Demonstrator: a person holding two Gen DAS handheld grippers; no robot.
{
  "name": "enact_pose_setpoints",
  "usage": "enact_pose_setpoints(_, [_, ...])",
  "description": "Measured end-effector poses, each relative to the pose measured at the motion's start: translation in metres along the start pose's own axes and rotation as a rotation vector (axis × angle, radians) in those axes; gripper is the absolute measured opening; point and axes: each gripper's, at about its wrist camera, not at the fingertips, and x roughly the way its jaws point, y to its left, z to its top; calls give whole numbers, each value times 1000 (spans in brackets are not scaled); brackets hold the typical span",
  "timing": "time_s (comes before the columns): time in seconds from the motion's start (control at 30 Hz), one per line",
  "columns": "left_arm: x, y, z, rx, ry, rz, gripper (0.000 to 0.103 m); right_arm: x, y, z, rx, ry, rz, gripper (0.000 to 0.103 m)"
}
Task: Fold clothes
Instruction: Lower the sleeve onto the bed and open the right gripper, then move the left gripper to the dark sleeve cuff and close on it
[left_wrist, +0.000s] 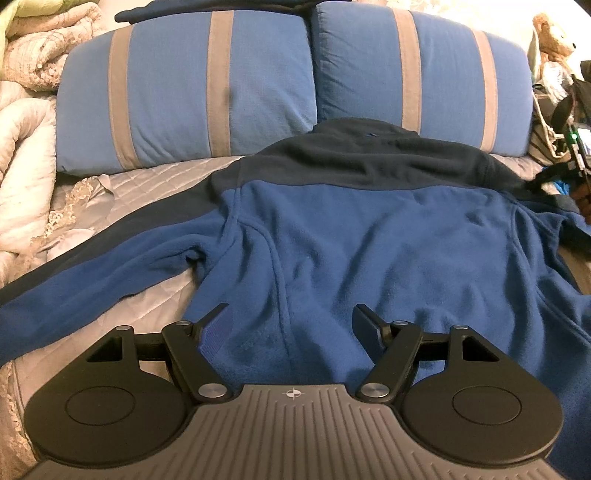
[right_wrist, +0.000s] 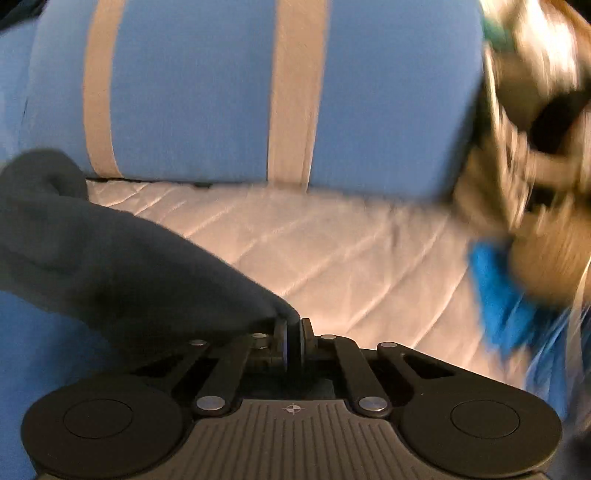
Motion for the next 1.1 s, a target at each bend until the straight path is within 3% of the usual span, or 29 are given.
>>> enact_pose_setpoints(0.17, [1, 0, 1, 0, 2, 3, 71, -19, 29, 10, -196, -164, -183, 11])
enact_pose_setpoints(0.27, [-2, 0, 0, -1, -4, 2, 71, -36, 24, 11, -130, -187, -195, 30])
enact_pose_setpoints(0.33, [-3, 0, 0, -4, -8, 1, 71, -56, 19, 7, -94, -201, -173, 53])
enact_pose_setpoints(0.53, [-8, 0, 0, -7, -23, -7, 71, -131, 14, -11, -111, -244, -106, 95])
enact_pose_setpoints(0.67, [-10, 0, 0, -8, -32, -7, 71, -185, 12, -23, -101, -275, -46, 103])
enact_pose_setpoints(0.93, [-12, 7, -4, -45, -40, -18, 71, -277, 34, -50, -54, -326, 120, 103])
enact_pose_setpoints(1.1, [-18, 19, -7, -79, -57, -121, 71, -308, 64, -58, -42, -345, 204, 103])
